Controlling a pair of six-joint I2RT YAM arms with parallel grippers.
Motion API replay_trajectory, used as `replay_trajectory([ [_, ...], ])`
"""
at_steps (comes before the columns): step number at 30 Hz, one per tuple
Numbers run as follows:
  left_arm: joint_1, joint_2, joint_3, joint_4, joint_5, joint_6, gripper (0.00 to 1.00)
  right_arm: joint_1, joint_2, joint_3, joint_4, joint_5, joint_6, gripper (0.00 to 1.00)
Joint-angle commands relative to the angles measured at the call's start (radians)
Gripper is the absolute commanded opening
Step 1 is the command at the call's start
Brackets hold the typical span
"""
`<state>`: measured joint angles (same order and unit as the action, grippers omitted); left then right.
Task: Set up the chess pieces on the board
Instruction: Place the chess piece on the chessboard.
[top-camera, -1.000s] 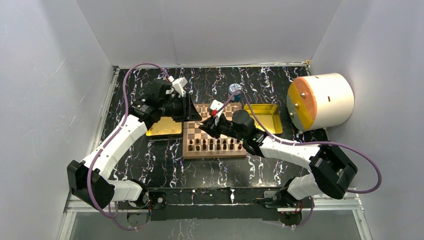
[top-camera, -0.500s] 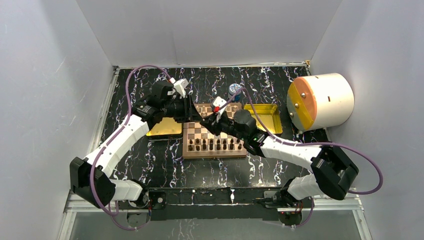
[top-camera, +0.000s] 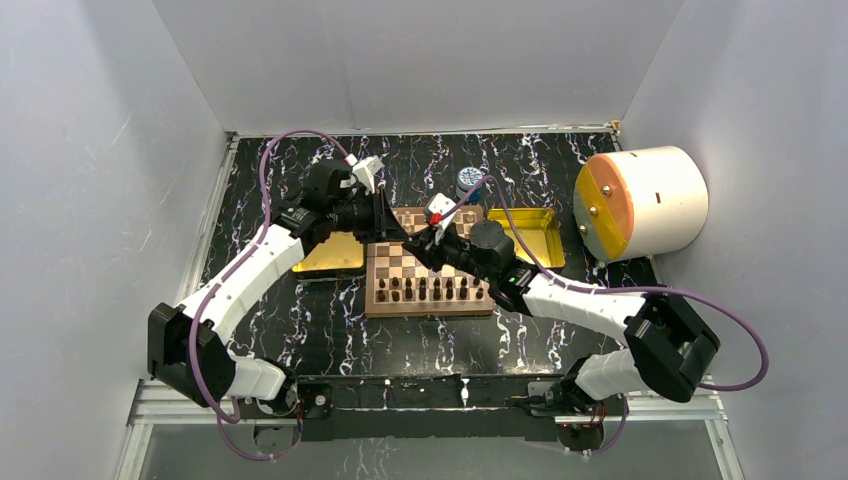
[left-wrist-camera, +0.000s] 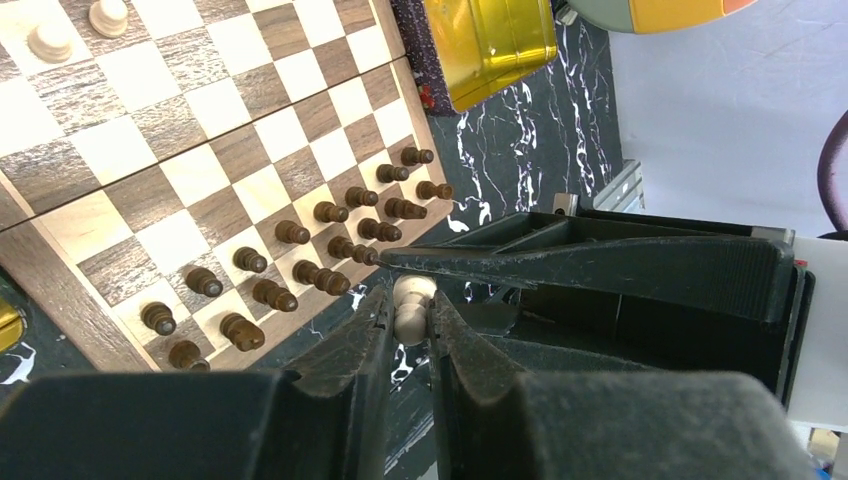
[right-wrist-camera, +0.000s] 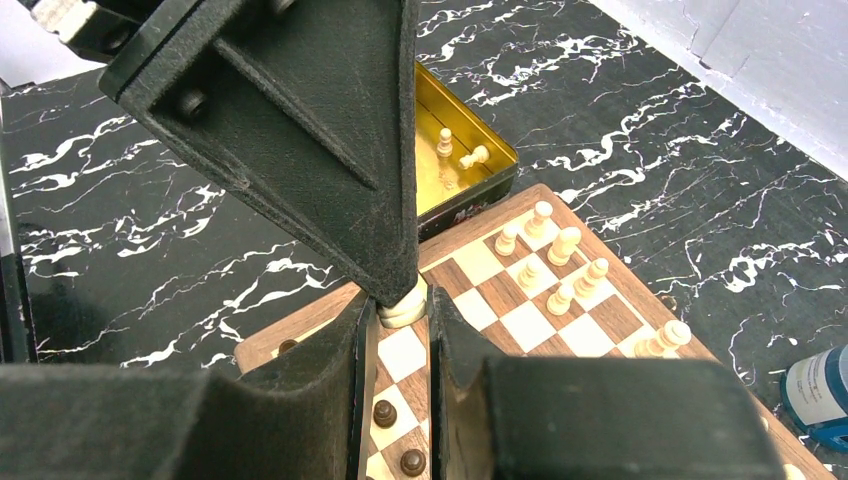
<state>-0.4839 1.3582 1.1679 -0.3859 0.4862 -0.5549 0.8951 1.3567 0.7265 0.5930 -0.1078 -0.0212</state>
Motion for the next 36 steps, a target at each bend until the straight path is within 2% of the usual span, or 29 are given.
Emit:
replay_trajectory([
  [1,0.004,-0.008,0.014,0.02,0.018,-0.009,0.12,0.003,-0.053,0.008,0.097,-0.004,0.014,0.04],
  [3,0.004,-0.013,0.015,0.021,0.019,-0.01,0.09,0.004,-0.053,0.01,0.089,0.001,0.014,0.08],
  [9,0.004,-0.003,0.04,-0.007,-0.05,0.006,0.05,0.004,-0.085,-0.028,0.057,0.055,0.065,0.48],
  [13,0.004,0.03,0.082,-0.059,-0.109,0.051,0.04,0.004,-0.15,-0.072,-0.012,0.1,0.073,0.67],
  [15,0.004,0.051,0.104,-0.09,-0.157,0.082,0.05,0.003,-0.187,-0.089,-0.064,0.103,0.083,0.83],
  [16,0.004,0.061,0.116,-0.102,-0.179,0.099,0.05,0.003,-0.207,-0.095,-0.099,0.129,0.089,0.96],
  [17,0.004,0.074,0.124,-0.114,-0.2,0.11,0.05,0.003,-0.225,-0.1,-0.132,0.143,0.1,0.98],
  [23,-0.007,0.186,0.216,-0.186,-0.342,0.178,0.05,0.003,-0.351,-0.117,-0.319,0.225,0.196,0.99],
  [32,-0.08,0.434,0.475,-0.275,-0.517,0.234,0.05,0.004,-0.534,-0.11,-0.506,0.414,0.35,0.99],
  [36,-0.122,0.551,0.581,-0.306,-0.559,0.241,0.05,0.003,-0.574,-0.102,-0.551,0.418,0.353,0.99],
])
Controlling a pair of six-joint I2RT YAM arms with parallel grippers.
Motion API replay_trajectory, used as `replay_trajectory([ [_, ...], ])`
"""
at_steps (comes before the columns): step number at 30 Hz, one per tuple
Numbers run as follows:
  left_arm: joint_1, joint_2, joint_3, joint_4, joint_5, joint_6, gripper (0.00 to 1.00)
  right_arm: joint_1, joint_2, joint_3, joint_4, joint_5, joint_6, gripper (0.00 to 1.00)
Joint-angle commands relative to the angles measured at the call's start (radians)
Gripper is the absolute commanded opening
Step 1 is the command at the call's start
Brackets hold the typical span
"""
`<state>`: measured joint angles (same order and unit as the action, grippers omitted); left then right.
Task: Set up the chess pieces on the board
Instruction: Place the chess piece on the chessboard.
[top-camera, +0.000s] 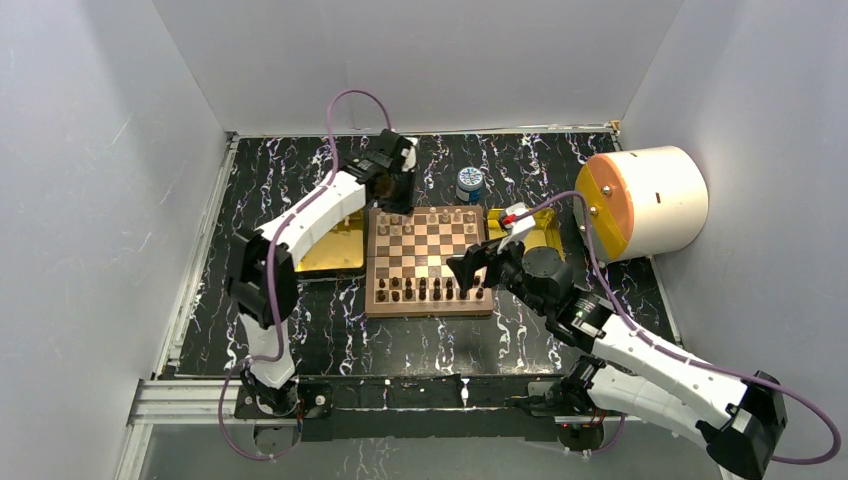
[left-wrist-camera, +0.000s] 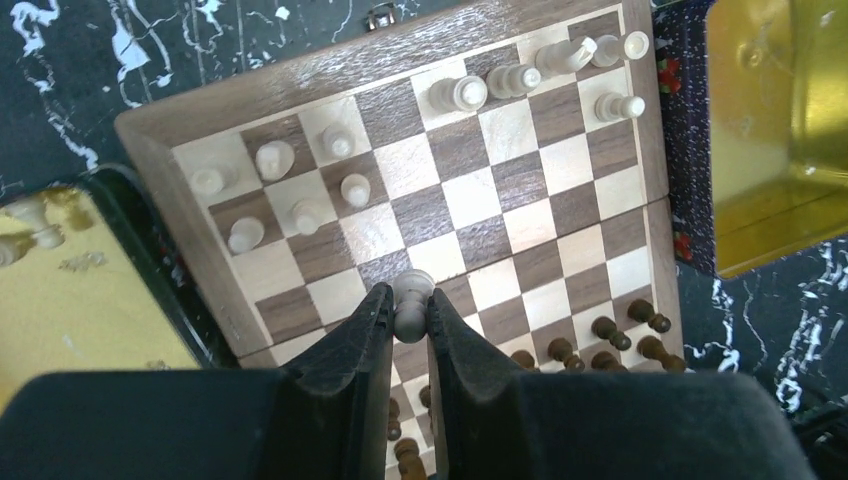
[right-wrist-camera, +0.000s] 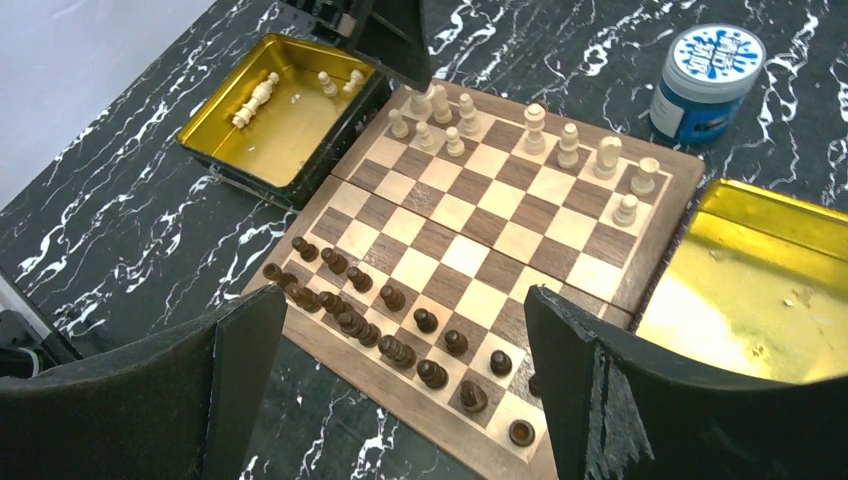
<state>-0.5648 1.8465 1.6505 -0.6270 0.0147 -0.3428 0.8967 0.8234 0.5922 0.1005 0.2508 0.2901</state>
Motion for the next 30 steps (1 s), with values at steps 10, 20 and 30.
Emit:
replay_trajectory([
  [10,-0.114,0.23,0.199,-0.1,-0.211,0.042,0.05,0.002,-0.12,0.017,-0.127,0.093,0.055,0.99],
  [20,-0.127,0.258,0.175,-0.056,-0.267,0.046,0.08,0.001,-0.146,0.01,-0.121,0.109,0.048,0.99],
  [30,-0.127,0.293,0.176,-0.02,-0.246,0.054,0.09,0.002,-0.145,0.026,-0.12,0.105,0.054,0.99],
])
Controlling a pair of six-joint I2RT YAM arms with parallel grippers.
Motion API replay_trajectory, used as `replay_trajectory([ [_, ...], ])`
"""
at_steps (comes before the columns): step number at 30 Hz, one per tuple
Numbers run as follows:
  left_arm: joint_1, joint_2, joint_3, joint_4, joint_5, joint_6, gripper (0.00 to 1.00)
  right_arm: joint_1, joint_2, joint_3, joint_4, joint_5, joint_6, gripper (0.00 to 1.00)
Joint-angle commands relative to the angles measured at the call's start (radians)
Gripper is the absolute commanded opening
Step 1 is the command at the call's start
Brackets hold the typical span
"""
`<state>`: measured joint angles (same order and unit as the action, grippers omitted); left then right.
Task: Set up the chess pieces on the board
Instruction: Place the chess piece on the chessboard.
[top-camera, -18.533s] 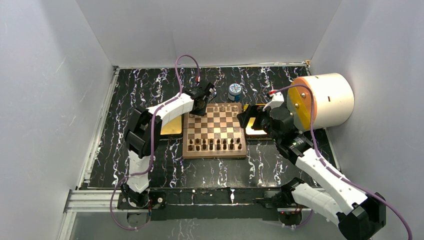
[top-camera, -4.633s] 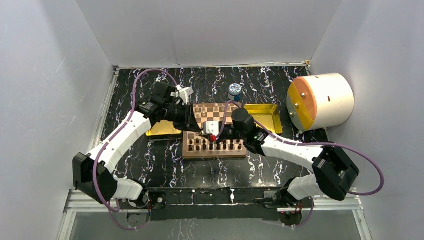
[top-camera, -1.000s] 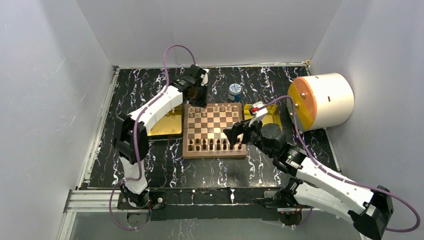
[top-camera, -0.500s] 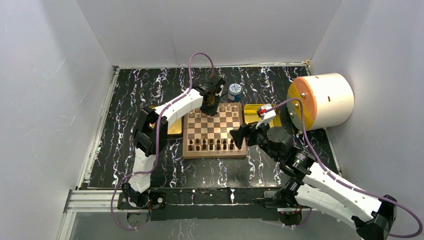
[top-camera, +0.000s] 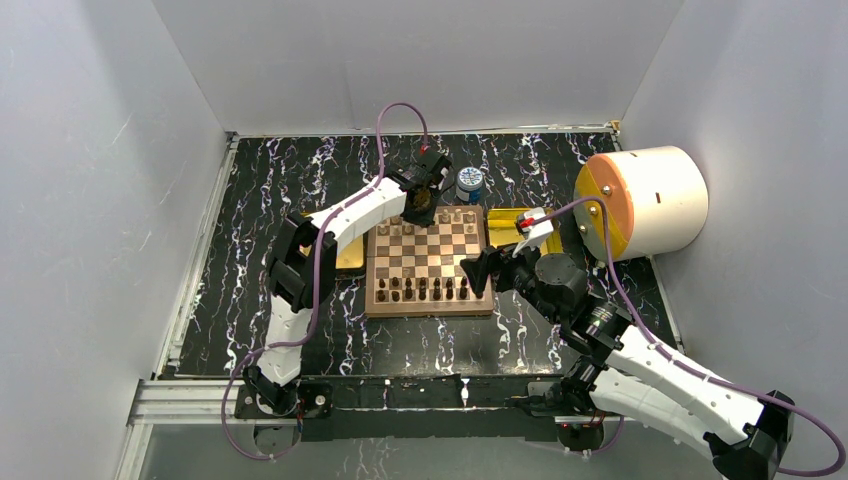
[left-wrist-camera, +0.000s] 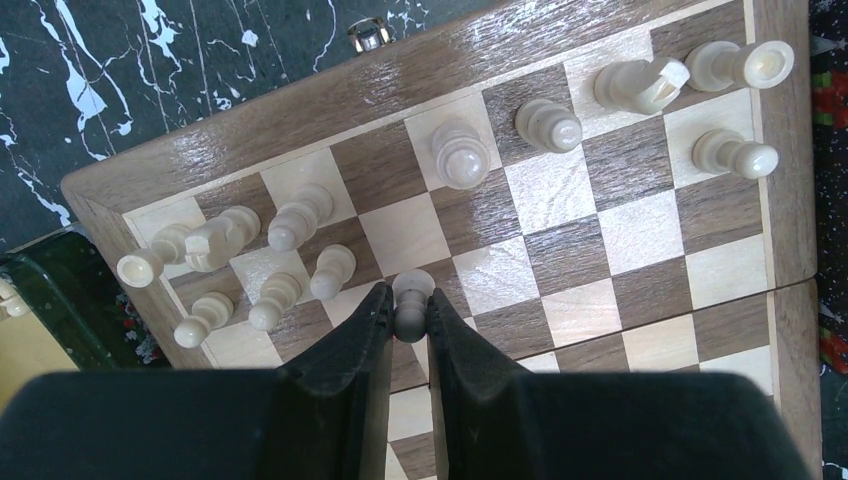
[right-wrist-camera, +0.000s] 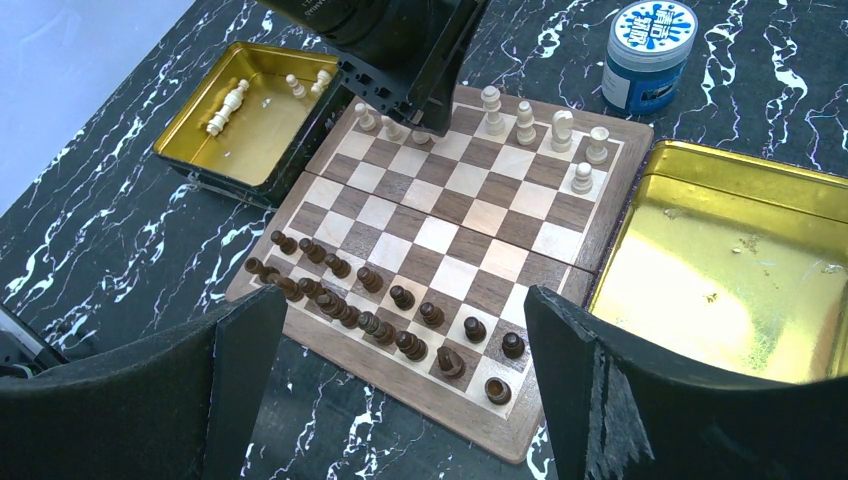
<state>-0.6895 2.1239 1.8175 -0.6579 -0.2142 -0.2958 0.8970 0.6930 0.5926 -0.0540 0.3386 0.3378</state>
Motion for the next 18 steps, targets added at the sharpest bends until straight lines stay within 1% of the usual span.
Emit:
replay_trajectory([
  [1,-0.002,0.017,0.008,0.01,-0.017,0.007,0.09,0.002,-0.013,0.025,0.034,0.017,0.006,0.99],
  [18,-0.002,0.043,-0.007,0.026,-0.046,0.023,0.1,0.001,-0.004,0.025,0.031,0.014,0.017,0.99],
])
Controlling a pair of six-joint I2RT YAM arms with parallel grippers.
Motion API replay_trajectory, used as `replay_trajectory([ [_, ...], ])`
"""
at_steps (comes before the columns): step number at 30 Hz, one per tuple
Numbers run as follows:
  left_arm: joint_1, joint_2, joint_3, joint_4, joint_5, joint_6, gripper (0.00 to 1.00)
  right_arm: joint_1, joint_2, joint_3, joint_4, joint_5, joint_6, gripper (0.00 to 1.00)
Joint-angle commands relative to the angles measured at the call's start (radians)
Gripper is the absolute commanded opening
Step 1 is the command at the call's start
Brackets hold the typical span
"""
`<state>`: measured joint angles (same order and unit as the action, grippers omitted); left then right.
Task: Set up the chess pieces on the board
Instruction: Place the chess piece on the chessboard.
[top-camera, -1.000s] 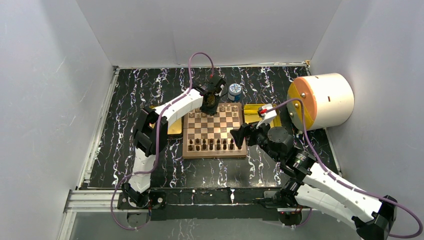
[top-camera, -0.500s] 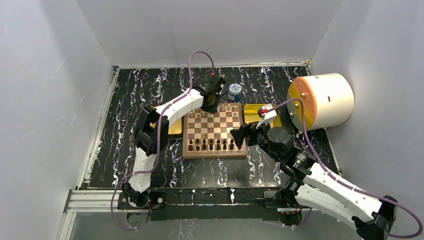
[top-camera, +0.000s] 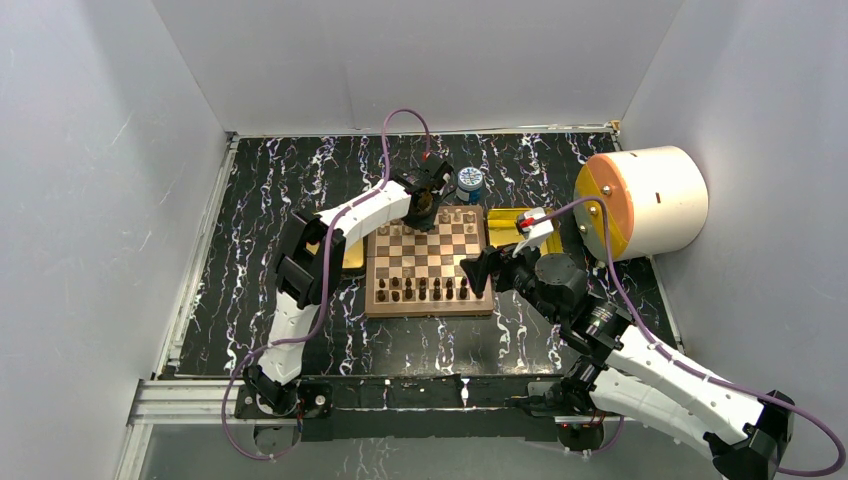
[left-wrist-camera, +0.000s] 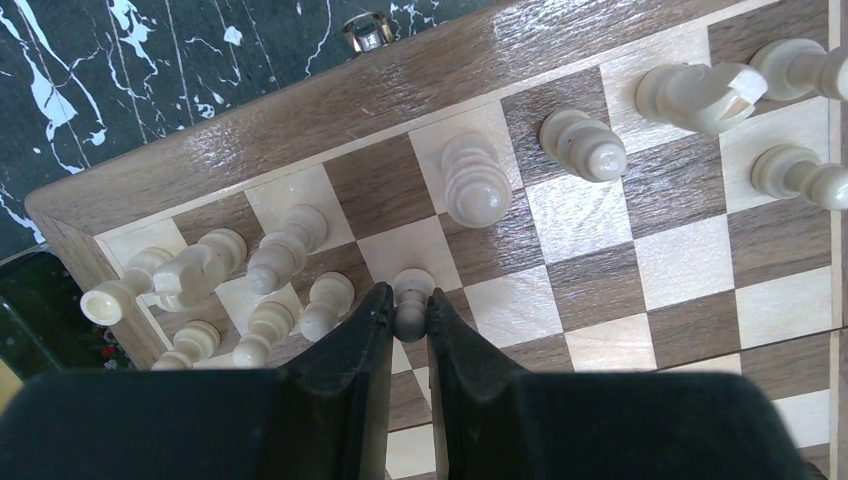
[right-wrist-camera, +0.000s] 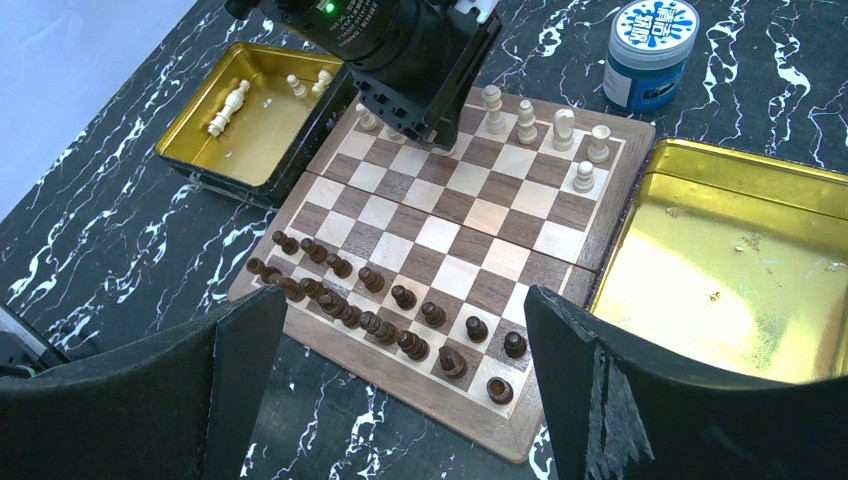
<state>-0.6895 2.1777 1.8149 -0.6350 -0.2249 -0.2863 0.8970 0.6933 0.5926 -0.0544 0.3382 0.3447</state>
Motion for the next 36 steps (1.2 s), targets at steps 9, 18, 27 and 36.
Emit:
replay_trajectory([
  [9,-0.002,0.001,0.003,0.005,-0.027,0.019,0.11,0.001,0.005,0.022,0.036,0.013,0.009,0.99],
  [18,-0.002,0.004,-0.003,0.006,-0.029,0.022,0.16,0.001,0.012,0.023,0.043,0.012,0.007,0.99],
  [27,-0.002,0.006,0.002,0.007,-0.034,0.03,0.14,0.002,0.019,0.02,0.047,0.007,0.014,0.99],
  [36,-0.002,0.01,-0.004,0.014,-0.033,0.027,0.14,0.002,0.01,0.019,0.046,0.011,0.017,0.99],
])
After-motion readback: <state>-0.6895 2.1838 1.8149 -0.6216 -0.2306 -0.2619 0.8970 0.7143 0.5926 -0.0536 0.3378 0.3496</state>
